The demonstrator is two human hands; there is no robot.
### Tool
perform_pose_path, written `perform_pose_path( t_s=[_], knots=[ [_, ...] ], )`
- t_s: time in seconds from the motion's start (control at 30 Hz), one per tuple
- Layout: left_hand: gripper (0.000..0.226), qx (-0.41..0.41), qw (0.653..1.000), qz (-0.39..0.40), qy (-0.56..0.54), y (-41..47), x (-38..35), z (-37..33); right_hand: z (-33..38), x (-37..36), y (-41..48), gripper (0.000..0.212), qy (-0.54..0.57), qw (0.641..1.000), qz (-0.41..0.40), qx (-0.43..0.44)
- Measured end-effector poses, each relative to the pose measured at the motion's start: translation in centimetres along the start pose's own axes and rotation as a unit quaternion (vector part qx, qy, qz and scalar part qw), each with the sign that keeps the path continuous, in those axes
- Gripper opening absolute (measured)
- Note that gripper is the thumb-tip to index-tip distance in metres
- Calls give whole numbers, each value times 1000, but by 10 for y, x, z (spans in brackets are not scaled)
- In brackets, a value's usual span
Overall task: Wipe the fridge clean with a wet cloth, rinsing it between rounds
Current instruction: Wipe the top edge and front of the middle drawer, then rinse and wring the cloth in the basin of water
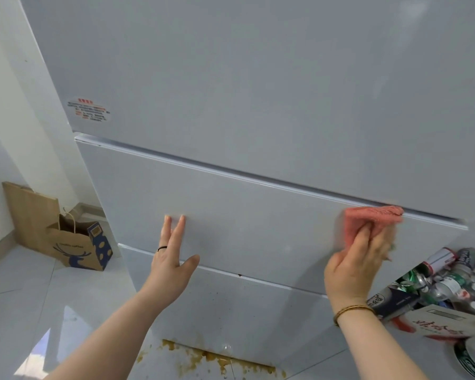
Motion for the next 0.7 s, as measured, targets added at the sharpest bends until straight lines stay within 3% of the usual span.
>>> perform_pose_path(
  t_s=[0.1, 0.17, 0.23, 0.33, 0.43, 0.57, 0.7],
  knots=[
    [69, -6, 1000, 1, -6, -3, 4, -4, 50, -7, -7, 59, 18, 997, -14, 80],
    [67, -16, 1000, 12, -22, -8, 8, -9, 89, -9, -17, 48, 58, 986, -13, 158],
    [63, -23, 997, 29, -65, -14, 12, -18, 123, -11, -25, 41, 135, 971, 37, 193],
    [52, 5, 985, 38, -169, -24, 18, -25, 159, -14, -41, 54, 264, 933, 166, 178],
    [41, 46, 970, 19, -239, -33, 29, -21, 188, -12, -57, 60, 399, 855, 315, 105],
    [32, 39, 957, -55, -282, -56, 65, -17, 244, 9, -81, 51, 501, 727, 448, 139],
    [35, 33, 945, -139, -293, -89, 123, 1, 293, 32, -102, 44, 547, 625, 535, 153]
  ],
)
Point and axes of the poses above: each hand's wrist, its own y-axis towards the middle knuckle, its own x-axis out of the back of the hand, z = x × y, the point moved 8 cm from there along y, towards the middle knuckle, and after that the axes turned 15 degrees about -y, right-handed, at the moved point
